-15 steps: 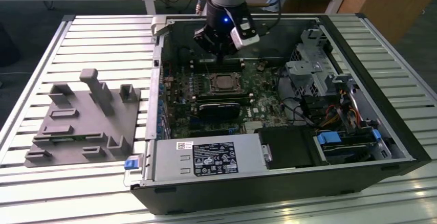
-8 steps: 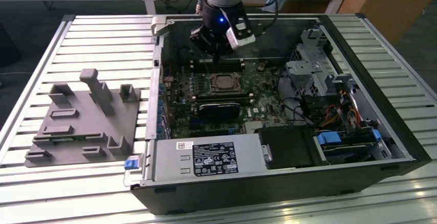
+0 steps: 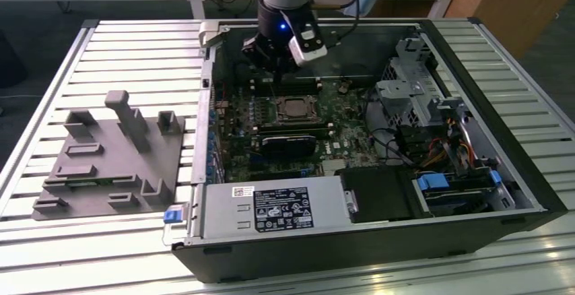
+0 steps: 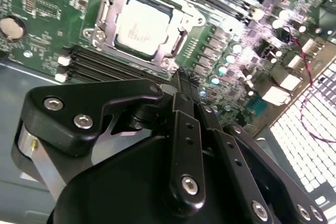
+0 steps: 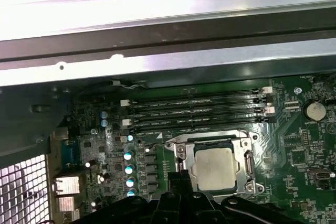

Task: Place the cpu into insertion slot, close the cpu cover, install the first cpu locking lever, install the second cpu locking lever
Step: 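Install the first cpu locking lever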

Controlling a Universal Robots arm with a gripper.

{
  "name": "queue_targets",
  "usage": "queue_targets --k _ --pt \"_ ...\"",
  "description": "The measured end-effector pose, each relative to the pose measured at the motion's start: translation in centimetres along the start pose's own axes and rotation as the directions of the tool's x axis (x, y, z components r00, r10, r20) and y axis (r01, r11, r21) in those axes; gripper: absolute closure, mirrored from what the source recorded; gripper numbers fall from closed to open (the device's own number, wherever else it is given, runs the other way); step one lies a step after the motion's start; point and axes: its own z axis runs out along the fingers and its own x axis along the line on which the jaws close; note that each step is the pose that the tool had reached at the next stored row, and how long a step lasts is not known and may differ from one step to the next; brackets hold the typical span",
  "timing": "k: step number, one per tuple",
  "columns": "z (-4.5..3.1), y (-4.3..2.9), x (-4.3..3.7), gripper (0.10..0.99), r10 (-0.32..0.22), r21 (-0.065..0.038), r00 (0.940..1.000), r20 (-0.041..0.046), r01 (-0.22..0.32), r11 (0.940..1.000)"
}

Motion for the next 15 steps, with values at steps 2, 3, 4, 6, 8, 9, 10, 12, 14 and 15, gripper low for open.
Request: queue_targets --k 2,3,4,6,8,9,10,12,14,15 --pt "0.03 -0.05 0.47 0.973 0.000 0.000 1.0000 0.0000 0.000 1.0000" --pt "0.04 -0.07 0.69 0.973 0.000 0.000 1.0000 0.0000 0.000 1.0000" --pt "0.06 -0.09 0.90 0.973 0.000 0.000 1.0000 0.0000 0.000 1.0000" --pt "0.08 -0.12 1.24 0.973 0.000 0.000 1.0000 0.0012 0.000 1.0000" --pt "0.09 -0.14 1.47 0.973 -0.002 -0.002 0.9999 0.0158 0.002 1.0000" --pt "0.09 -0.15 1.54 0.973 -0.003 -0.003 0.9997 0.0247 0.003 1.0000" --pt "0.10 -0.16 1.60 0.973 -0.005 -0.003 0.9995 0.0296 0.005 1.0000" --pt "0.18 -0.18 1.82 0.973 -0.007 -0.006 0.9995 0.0305 0.007 1.0000" --pt "0.24 -0.19 2.00 0.973 -0.012 -0.008 0.9995 0.0298 0.012 0.9999" --pt "0.25 -0.19 2.03 0.973 -0.019 -0.008 0.9994 0.0293 0.019 0.9998"
